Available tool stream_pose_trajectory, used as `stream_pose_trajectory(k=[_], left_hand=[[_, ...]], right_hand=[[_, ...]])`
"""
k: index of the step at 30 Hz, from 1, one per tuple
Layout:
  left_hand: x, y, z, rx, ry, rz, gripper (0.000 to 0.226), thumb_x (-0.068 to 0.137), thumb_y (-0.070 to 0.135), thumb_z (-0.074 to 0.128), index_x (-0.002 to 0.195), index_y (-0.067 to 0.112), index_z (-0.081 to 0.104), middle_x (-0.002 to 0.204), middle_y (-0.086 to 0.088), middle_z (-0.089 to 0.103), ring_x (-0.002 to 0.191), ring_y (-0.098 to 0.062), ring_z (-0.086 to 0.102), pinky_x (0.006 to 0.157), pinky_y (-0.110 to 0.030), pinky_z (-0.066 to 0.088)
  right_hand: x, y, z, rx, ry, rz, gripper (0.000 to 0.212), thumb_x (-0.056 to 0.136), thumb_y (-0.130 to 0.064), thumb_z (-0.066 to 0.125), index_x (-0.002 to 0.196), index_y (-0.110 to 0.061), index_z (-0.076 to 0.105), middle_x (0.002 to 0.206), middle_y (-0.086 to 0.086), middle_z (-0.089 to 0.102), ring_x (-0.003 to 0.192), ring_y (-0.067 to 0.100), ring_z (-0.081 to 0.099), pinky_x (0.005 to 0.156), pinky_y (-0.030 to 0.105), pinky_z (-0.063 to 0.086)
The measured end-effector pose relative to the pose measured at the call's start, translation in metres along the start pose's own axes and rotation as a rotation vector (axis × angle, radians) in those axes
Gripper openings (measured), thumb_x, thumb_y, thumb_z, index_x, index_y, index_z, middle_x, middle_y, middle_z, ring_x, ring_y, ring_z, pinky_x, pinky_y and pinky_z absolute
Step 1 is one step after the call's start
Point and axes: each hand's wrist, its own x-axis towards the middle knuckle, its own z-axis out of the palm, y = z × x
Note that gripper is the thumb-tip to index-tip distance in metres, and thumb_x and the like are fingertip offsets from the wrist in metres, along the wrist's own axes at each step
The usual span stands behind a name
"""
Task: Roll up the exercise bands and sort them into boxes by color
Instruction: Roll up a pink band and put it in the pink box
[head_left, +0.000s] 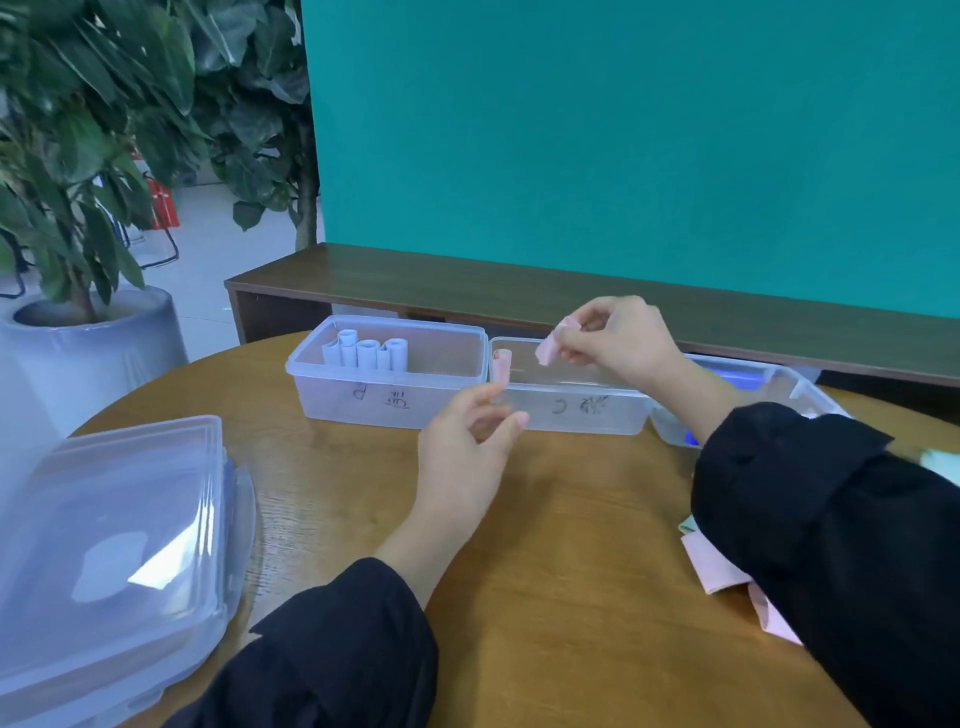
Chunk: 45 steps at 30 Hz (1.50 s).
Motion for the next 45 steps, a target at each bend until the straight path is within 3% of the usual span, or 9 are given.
stream_pose_trajectory(k=[3, 12, 25, 30, 34, 37, 45], left_hand=[[0.004, -0.005, 0.002, 0.059, 0.02, -0.004, 0.037, 0.092, 0.031, 0.074, 0.128, 0.031, 0.063, 0.094, 0.019, 0.073, 0.098, 0.003, 0.065, 0.096, -0.028, 0.052], [0.013, -0.012, 0.011, 0.127, 0.028, 0.018, 0.025, 0.096, 0.03, 0.069, 0.119, 0.037, 0.063, 0.089, 0.022, 0.07, 0.094, 0.002, 0.064, 0.09, -0.027, 0.052], [0.014, -0.012, 0.011, 0.183, 0.008, -0.017, 0.042, 0.095, 0.037, 0.07, 0.134, 0.033, 0.059, 0.097, 0.021, 0.071, 0.103, 0.0, 0.062, 0.098, -0.026, 0.049], [0.014, -0.014, 0.011, 0.2, -0.004, -0.018, 0.044, 0.094, 0.037, 0.071, 0.135, 0.032, 0.058, 0.097, 0.02, 0.071, 0.103, 0.0, 0.062, 0.098, -0.028, 0.049], [0.015, -0.015, 0.011, 0.208, -0.017, -0.02, 0.043, 0.094, 0.036, 0.071, 0.135, 0.032, 0.058, 0.098, 0.018, 0.071, 0.1, 0.002, 0.062, 0.091, -0.018, 0.047], [0.015, -0.015, 0.011, 0.227, -0.02, -0.013, 0.042, 0.093, 0.036, 0.071, 0.133, 0.032, 0.058, 0.099, 0.018, 0.071, 0.097, 0.007, 0.061, 0.081, -0.005, 0.041], [0.016, -0.015, 0.011, 0.242, -0.032, -0.018, 0.042, 0.094, 0.034, 0.071, 0.134, 0.031, 0.057, 0.098, 0.018, 0.069, 0.096, 0.005, 0.061, 0.077, -0.004, 0.04]], right_hand=[[0.024, 0.008, 0.013, -0.115, -0.077, 0.019, 0.019, 0.087, -0.032, 0.075, 0.084, -0.014, 0.075, 0.07, -0.004, 0.076, 0.074, 0.007, 0.074, 0.085, 0.031, 0.059], [0.068, 0.025, 0.049, -0.314, -0.252, -0.001, 0.014, 0.089, -0.023, 0.074, 0.087, -0.008, 0.074, 0.072, 0.004, 0.076, 0.071, 0.018, 0.075, 0.083, 0.038, 0.061], [0.073, 0.031, 0.064, -0.306, -0.217, 0.023, 0.021, 0.083, -0.024, 0.079, 0.095, -0.01, 0.068, 0.074, 0.005, 0.075, 0.072, 0.016, 0.072, 0.08, 0.038, 0.061], [0.073, 0.032, 0.062, -0.287, -0.221, 0.042, 0.016, 0.081, -0.022, 0.079, 0.089, -0.012, 0.069, 0.074, 0.005, 0.075, 0.074, 0.018, 0.072, 0.083, 0.041, 0.061], [0.071, 0.027, 0.059, -0.307, -0.242, 0.039, 0.014, 0.078, -0.018, 0.08, 0.086, -0.011, 0.072, 0.075, 0.005, 0.074, 0.072, 0.02, 0.071, 0.081, 0.037, 0.06], [0.07, 0.024, 0.058, -0.353, -0.275, 0.056, 0.023, 0.076, -0.02, 0.082, 0.094, -0.01, 0.073, 0.082, 0.006, 0.072, 0.084, 0.023, 0.069, 0.071, 0.031, 0.055], [0.069, 0.027, 0.057, -0.396, -0.262, 0.057, 0.03, 0.078, -0.022, 0.084, 0.102, -0.01, 0.072, 0.1, 0.008, 0.07, 0.095, 0.026, 0.065, 0.077, 0.033, 0.053]])
